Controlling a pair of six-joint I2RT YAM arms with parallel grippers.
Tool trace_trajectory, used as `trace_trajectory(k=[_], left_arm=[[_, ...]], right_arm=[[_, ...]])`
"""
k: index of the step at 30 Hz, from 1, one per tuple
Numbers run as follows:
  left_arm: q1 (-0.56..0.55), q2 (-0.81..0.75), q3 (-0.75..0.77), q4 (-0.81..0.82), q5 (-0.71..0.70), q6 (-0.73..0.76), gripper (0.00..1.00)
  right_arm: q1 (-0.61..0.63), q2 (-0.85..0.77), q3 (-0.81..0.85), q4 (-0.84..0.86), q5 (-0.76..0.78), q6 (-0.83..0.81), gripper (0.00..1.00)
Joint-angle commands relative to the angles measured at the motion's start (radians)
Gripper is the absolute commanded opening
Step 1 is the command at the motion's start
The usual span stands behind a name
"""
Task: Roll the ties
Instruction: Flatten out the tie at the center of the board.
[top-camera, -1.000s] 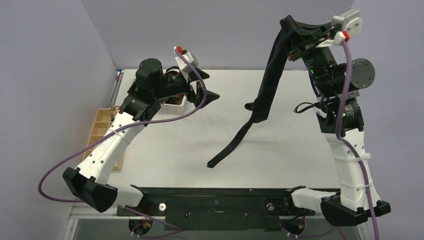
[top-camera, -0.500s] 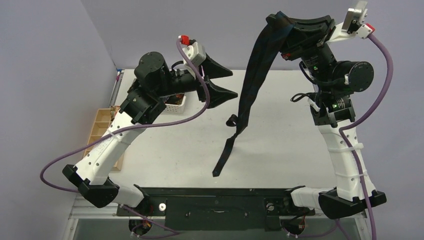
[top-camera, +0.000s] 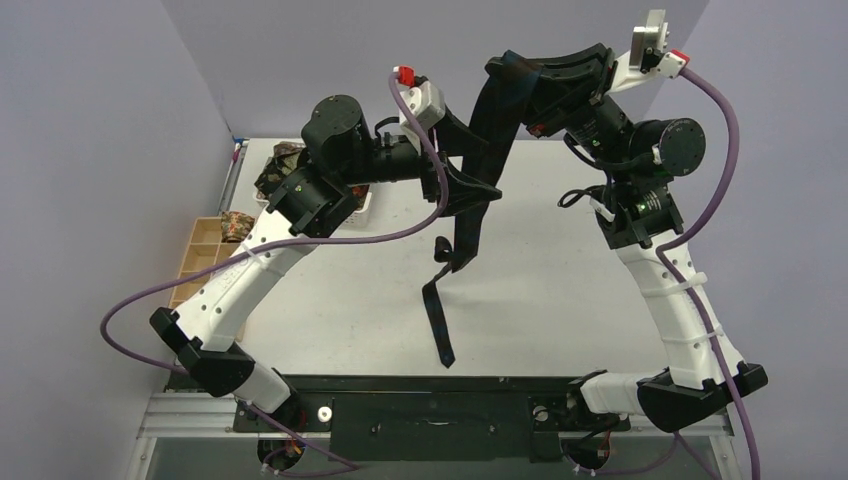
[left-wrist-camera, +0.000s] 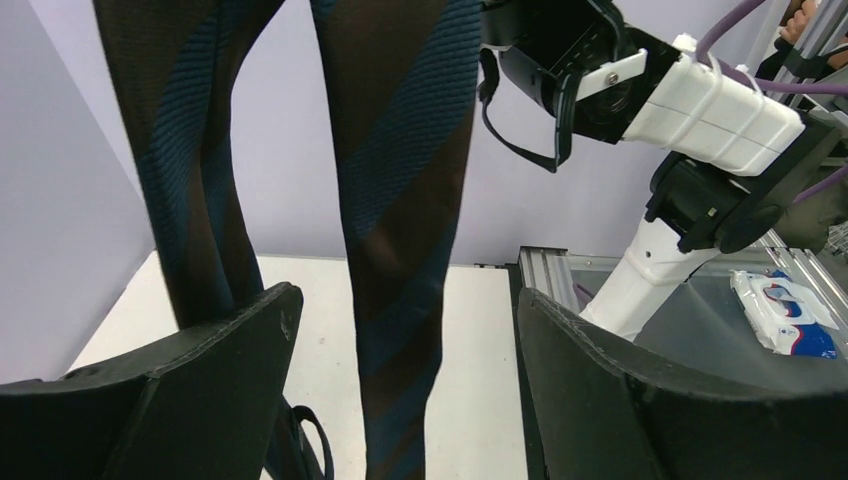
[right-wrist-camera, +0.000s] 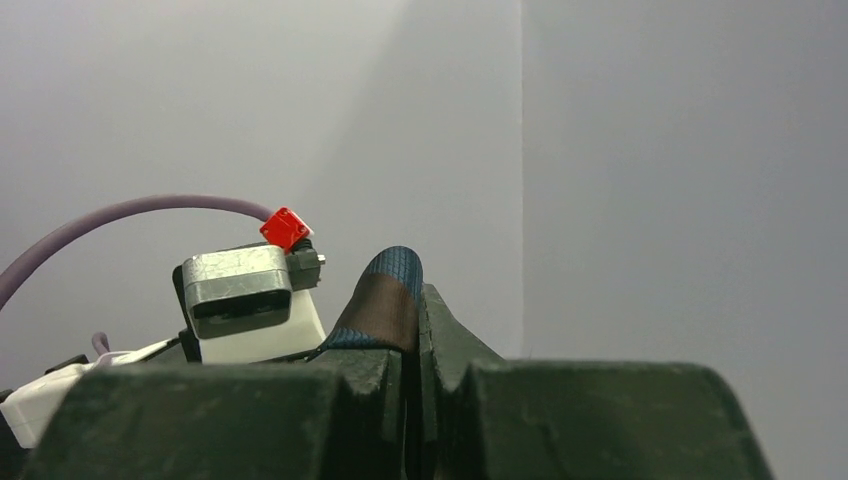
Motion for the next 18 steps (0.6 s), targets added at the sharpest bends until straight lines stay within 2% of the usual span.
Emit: trace_trajectory(k=[1, 3, 5, 8, 15, 18], left_arm=[[-0.005, 0.017, 0.031, 0.023, -0.021, 0.023, 0.77], [-0.005, 0.017, 0.005, 0.024, -0.01, 0.032, 0.73], [-0.012, 0.011, -0.03, 0.018, 0.019, 0.053, 0.64], [-0.039, -0.031, -0.141, 0.007, 0.029, 0.092, 0.45], [-0.126, -0.105, -0.413, 0.01, -0.002, 0.186, 0.35], [-0.147, -0.109, -0.465, -0.008, -0.018, 0.232, 0.25]], right_arm=[[0.014, -0.022, 0.003, 0.035, -0.018, -0.034, 0.0], [0.015, -0.019, 0.01, 0.036, -0.013, -0.031, 0.0], [0.006, -0.012, 0.025, 0.031, 0.0, -0.029, 0.0], [-0.028, 0.006, 0.068, 0.034, 0.03, -0.005, 0.0], [-0.101, 0.092, 0.207, 0.106, 0.061, 0.117, 0.0], [-0.103, 0.113, 0.255, 0.122, 0.071, 0.14, 0.0]])
